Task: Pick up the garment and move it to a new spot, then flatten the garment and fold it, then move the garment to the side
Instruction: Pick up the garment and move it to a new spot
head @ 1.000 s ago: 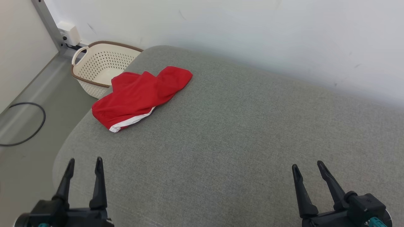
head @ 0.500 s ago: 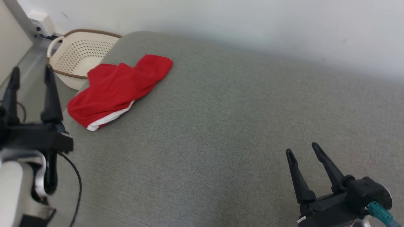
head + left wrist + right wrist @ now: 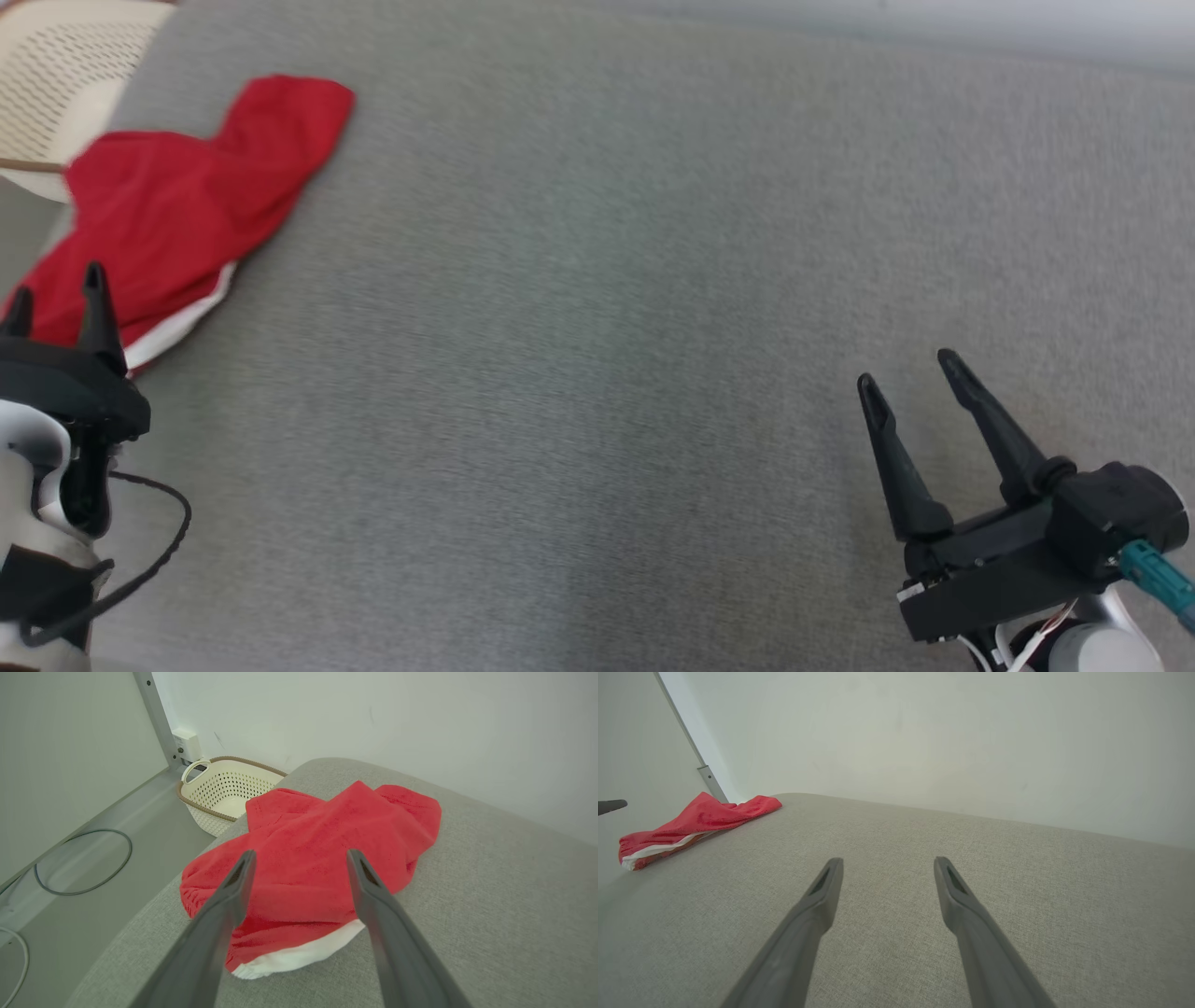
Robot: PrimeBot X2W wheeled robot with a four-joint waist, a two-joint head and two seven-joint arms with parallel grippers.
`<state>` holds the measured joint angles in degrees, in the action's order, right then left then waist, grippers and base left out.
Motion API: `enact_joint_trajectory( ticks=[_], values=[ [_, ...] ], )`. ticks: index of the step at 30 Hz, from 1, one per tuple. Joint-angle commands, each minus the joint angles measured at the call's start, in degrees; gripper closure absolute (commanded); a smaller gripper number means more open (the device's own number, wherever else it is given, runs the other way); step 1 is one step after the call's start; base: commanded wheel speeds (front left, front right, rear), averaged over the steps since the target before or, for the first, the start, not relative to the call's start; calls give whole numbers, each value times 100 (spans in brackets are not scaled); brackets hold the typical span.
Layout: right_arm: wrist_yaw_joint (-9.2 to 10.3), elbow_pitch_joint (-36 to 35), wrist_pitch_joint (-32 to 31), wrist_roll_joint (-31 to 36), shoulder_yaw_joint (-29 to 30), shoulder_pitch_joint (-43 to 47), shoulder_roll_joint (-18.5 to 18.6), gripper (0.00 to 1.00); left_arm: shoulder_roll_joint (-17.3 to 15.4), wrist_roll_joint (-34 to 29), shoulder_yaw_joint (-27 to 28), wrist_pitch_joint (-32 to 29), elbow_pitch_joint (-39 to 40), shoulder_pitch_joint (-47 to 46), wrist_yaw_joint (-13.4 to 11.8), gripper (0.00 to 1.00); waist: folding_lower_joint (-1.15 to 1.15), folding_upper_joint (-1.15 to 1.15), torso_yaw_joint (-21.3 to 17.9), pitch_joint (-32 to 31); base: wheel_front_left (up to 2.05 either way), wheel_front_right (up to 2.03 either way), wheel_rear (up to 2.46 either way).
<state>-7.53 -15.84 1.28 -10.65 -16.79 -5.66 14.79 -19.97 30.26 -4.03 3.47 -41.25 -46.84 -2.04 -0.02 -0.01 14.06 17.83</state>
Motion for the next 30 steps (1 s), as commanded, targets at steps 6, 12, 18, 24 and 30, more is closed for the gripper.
enact_joint_trajectory(
  ticks=[6, 12, 18, 24, 30],
  values=[
    [9, -85, -13, -72, 34, -204, 125, 0, 22, 176, 28, -10, -961, -435, 188, 0, 2, 1, -584, 832, 0, 0, 0],
    [9, -87, 0, -120, 14, -330, 198, 0, -54, 290, 40, -77, -1682, -734, 345, 34, 2, 1, -702, 1064, 0, 0, 0],
    [9, 13, 97, -177, 67, -406, 146, 0, -169, 239, 2, 165, -2145, -926, 425, 100, 2, 1, -809, 1090, 0, 0, 0],
    [9, 155, 236, -179, 208, -267, 0, 0, -297, 46, -53, 962, -1995, -1069, 310, 100, 2, 1, -705, 686, 0, 0, 0],
    [9, 282, 314, -137, 329, -114, -184, 0, -143, -102, 33, 1164, -1159, -728, 254, 100, 2, 1, -545, 106, 0, 0, 0]
  ],
)
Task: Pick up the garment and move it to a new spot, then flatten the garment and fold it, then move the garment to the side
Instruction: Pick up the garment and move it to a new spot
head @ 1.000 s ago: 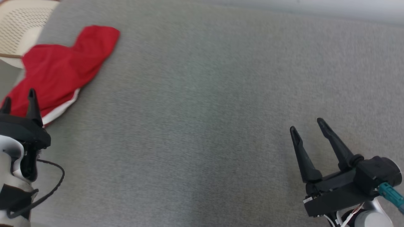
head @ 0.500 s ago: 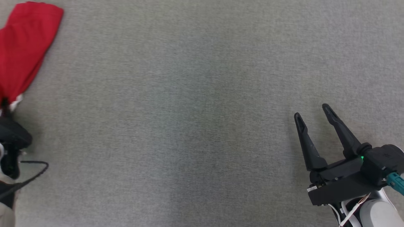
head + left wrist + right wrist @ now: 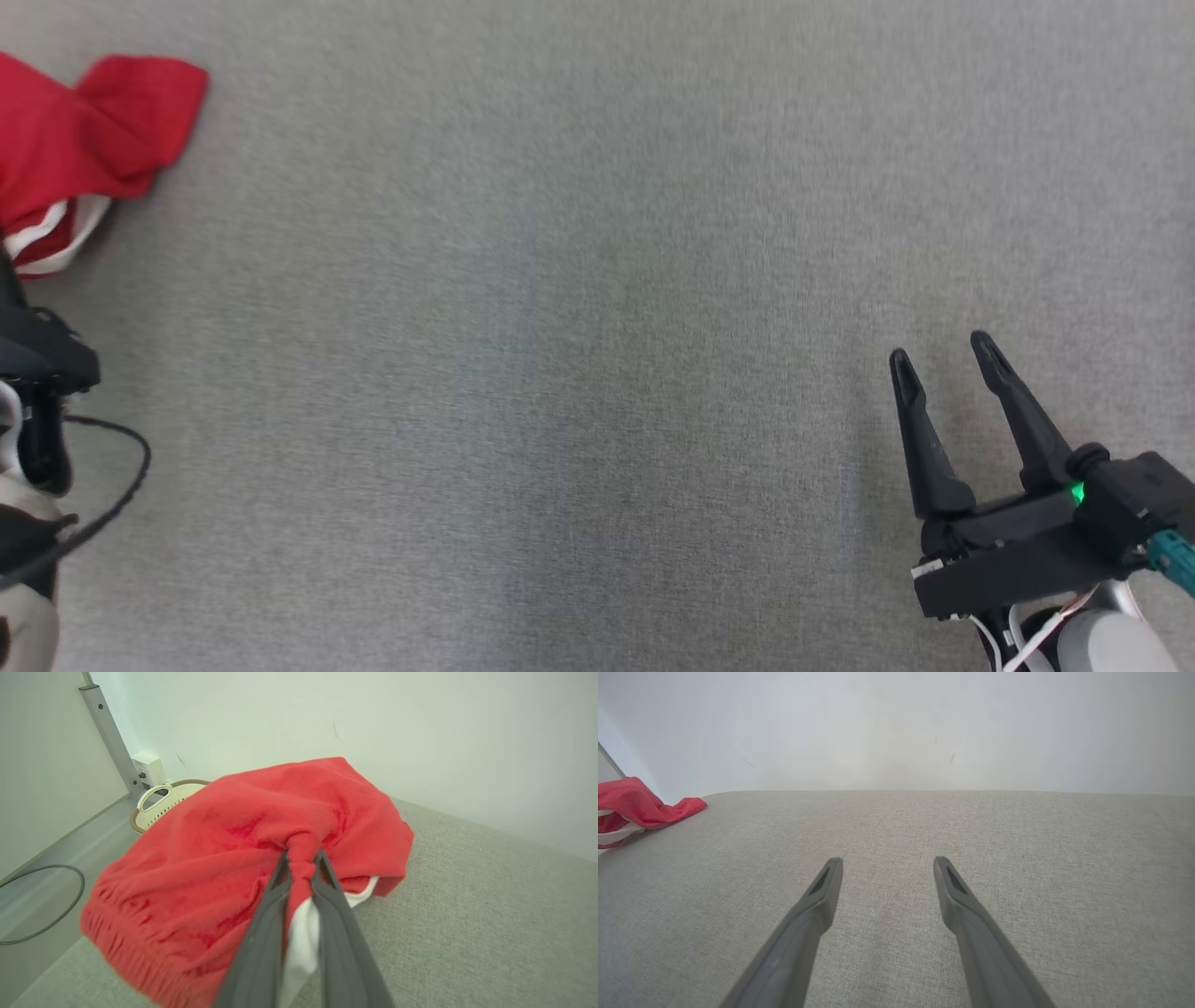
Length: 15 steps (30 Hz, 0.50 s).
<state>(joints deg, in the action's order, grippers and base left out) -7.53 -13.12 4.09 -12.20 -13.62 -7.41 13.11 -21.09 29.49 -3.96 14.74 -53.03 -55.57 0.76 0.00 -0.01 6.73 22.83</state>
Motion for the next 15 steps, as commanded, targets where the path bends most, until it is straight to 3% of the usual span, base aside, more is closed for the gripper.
enact_joint_trajectory(
  ticks=[1, 6, 15],
  values=[
    [8, 32, 41, -3, 15, 103, -64, 0, -3, -80, 82, 40, 302, 250, -76, 100, 0, 1, 202, -504, 0, 0, 0],
    [9, 94, 65, 5, 28, 258, -185, 0, 118, -404, 244, 44, 1446, 914, -385, 100, 0, 1, 196, -867, 0, 0, 0],
    [9, 200, 98, 22, 50, 567, -469, 0, 536, -1008, 453, 44, 4062, 2795, -1165, 100, 0, 1, 155, -1466, 0, 0, 0]
  ],
)
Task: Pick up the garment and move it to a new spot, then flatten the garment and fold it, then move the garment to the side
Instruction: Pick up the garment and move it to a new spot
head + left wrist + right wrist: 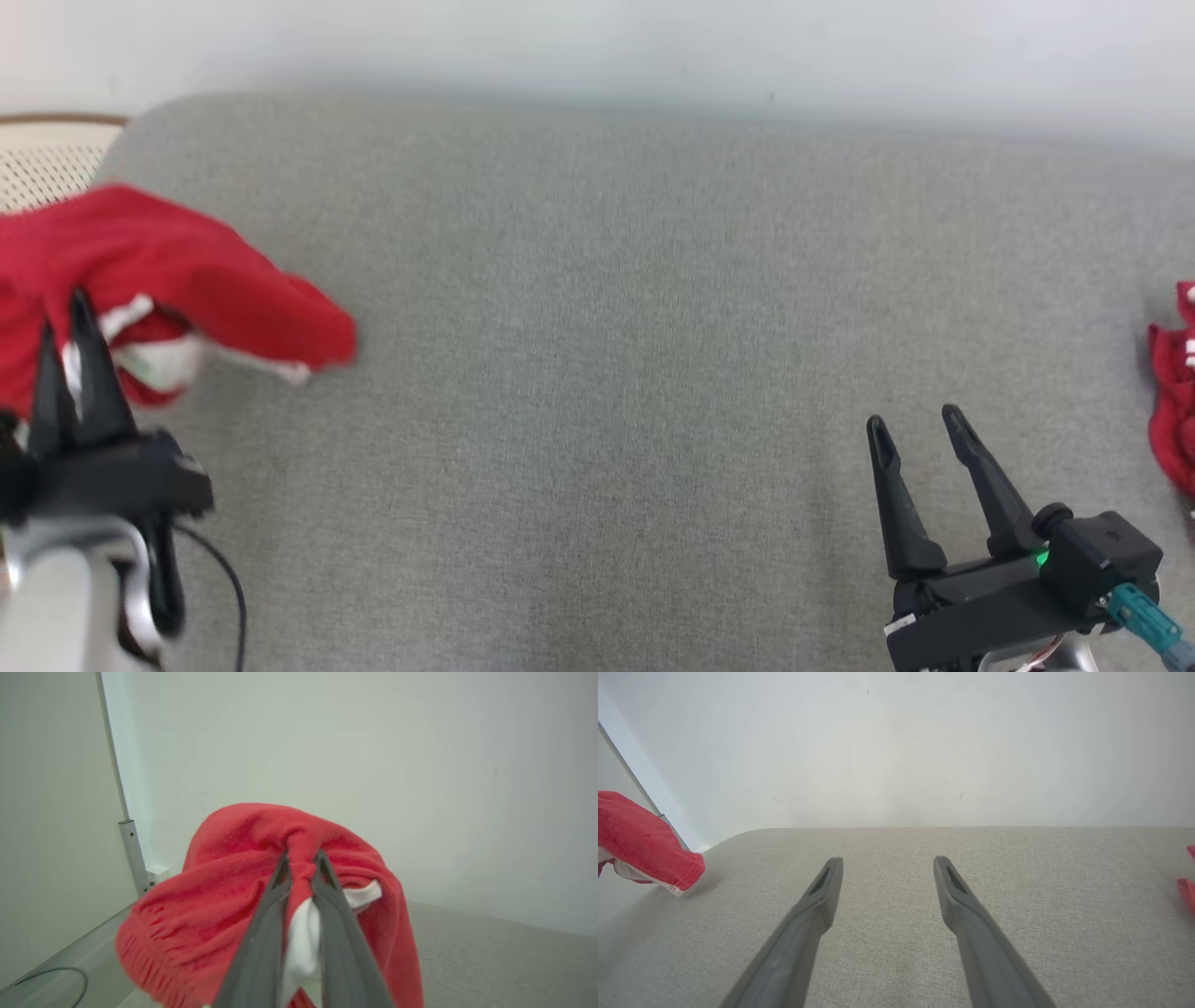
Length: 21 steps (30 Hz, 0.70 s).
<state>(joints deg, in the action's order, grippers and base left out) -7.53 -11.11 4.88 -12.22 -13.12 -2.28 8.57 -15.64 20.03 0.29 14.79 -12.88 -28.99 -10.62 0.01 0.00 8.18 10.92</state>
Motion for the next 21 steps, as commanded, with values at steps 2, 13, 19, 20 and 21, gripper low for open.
enact_joint_trajectory(
  ticks=[2, 13, 19, 20, 21],
  values=[
    [9, 18, 22, 27, 26, 118, -56, 0, 76, -151, 9, 29, 524, 559, -186, 100, -1, 0, 11, -374, 0, 0, 0],
    [9, 58, 53, 10, -13, 201, -165, 0, 213, -445, -427, -259, 1956, 1658, -400, 100, -1, 0, -143, -623, 0, 0, 0],
    [9, 79, 84, -13, -50, 187, -194, 0, 318, -648, -921, -473, 2423, 1842, -345, 100, -1, 0, -585, -653, 0, 0, 0],
    [8, 82, 85, -14, -61, 181, -200, 0, 337, -676, -999, -505, 2456, 1871, -325, 100, -1, 0, -684, -647, 0, 0, 0],
    [9, 83, 97, -17, -41, 188, -206, 0, 383, -660, -1114, -532, 2465, 1885, -295, 100, -1, 0, -778, -641, 0, 0, 0]
  ],
)
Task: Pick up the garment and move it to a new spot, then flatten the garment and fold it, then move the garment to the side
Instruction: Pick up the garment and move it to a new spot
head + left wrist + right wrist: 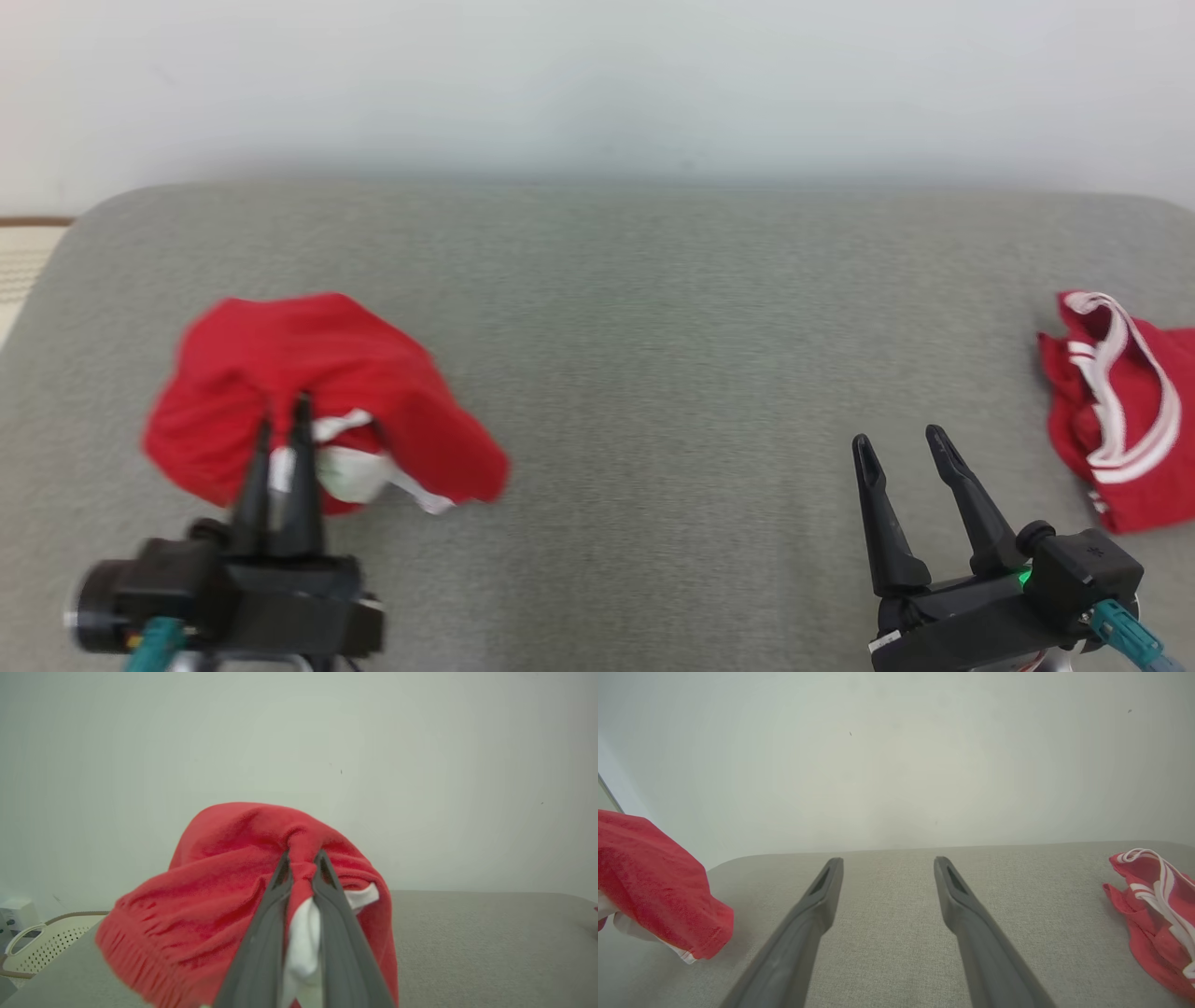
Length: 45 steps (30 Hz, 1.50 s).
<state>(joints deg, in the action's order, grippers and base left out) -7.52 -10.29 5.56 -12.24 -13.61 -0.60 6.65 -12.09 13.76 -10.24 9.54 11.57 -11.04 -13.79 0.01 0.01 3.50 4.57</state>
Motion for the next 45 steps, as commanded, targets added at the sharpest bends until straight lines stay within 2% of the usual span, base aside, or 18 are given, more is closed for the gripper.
enact_joint_trajectory(
  ticks=[1, 13, 17, 25, 26, 27, 28, 33, 38, 45],
  values=[
    [7, 3, 32, -18, -5, 21, -19, 0, 68, -22, -138, -36, 13, 99, 55, 100, -1, -1, -420, 10, 0, 0, 0],
    [7, 91, 222, -113, 59, -140, -83, 0, 396, 8, -880, -114, -1071, -504, 472, 100, -1, -1, -1613, 518, 0, 0, 0],
    [7, 172, 331, -164, 70, -227, -121, 0, 487, 6, -1080, -169, -1663, -844, 646, 100, -1, -1, -1863, 755, 0, 0, 0],
    [7, 308, 523, -219, 68, -369, -162, 0, 617, 10, -1338, -146, -2559, -1368, 874, 100, -1, -1, -1990, 1052, 0, 0, 0],
    [7, 332, 526, -222, 72, -386, -169, 0, 635, 20, -1356, -114, -2630, -1412, 872, 56, -1, -1, -1986, 1062, 0, 0, 0],
    [7, 353, 546, -224, 89, -395, -175, 0, 650, 20, -1384, -72, -2684, -1461, 902, 5, -1, -1, -1970, 1066, 0, 0, 0],
    [7, 373, 562, -221, 106, -408, -179, 0, 663, 12, -1416, -26, -2719, -1504, 920, 0, -1, -1, -1948, 1065, 0, 0, 0],
    [7, 459, 582, -188, 150, -414, -184, 0, 728, 67, -1531, 219, -2601, -1492, 990, 0, -1, -1, -1783, 910, 0, 0, 0],
    [7, 429, 553, -126, 199, -394, -137, 0, 690, 174, -1487, 421, -2044, -1229, 1035, 0, -1, -1, -1534, 701, 0, 0, 0],
    [7, 333, 464, -38, 215, -393, -38, 0, 338, 275, -1018, 492, -1126, -765, 760, 0, -1, -1, -1087, 441, 0, 0, 0]
  ],
)
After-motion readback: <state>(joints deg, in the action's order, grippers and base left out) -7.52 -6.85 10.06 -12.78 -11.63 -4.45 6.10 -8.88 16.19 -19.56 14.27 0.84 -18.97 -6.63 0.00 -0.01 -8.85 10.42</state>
